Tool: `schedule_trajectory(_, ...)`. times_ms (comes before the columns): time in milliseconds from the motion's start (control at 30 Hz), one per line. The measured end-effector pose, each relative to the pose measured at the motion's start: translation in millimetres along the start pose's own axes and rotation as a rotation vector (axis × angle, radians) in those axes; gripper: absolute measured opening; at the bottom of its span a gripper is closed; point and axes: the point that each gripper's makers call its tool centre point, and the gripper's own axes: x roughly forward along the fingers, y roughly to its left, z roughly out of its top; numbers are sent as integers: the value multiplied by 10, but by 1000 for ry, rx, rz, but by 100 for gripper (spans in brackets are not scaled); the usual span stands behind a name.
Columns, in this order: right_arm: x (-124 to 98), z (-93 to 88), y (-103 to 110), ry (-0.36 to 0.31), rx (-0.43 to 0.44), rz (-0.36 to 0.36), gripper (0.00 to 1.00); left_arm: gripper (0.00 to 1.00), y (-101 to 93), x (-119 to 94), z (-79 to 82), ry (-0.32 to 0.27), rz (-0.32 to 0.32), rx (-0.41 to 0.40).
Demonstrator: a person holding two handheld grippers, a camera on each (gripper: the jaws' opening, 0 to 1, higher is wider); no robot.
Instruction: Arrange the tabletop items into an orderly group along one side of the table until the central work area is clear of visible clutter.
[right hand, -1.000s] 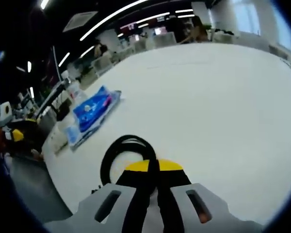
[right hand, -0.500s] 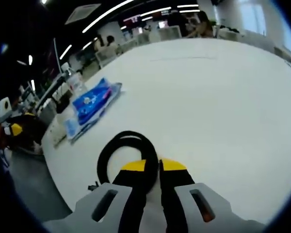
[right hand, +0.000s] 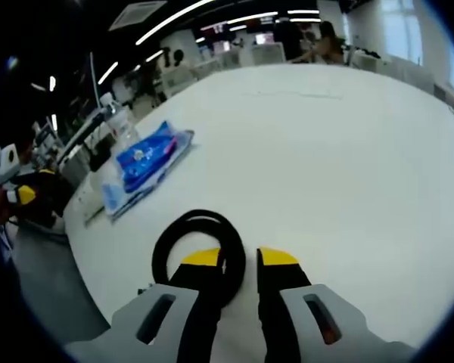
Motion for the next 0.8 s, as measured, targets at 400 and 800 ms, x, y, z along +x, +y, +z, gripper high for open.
schedule_trajectory(400, 159, 341, 255, -3, -82, 52, 24, 63, 34, -59, 1, -13, 5, -4)
schedule_trajectory(800, 492, 705, 574, -1, -181, 155, 38, 63, 110, -120, -12, -20, 23, -26)
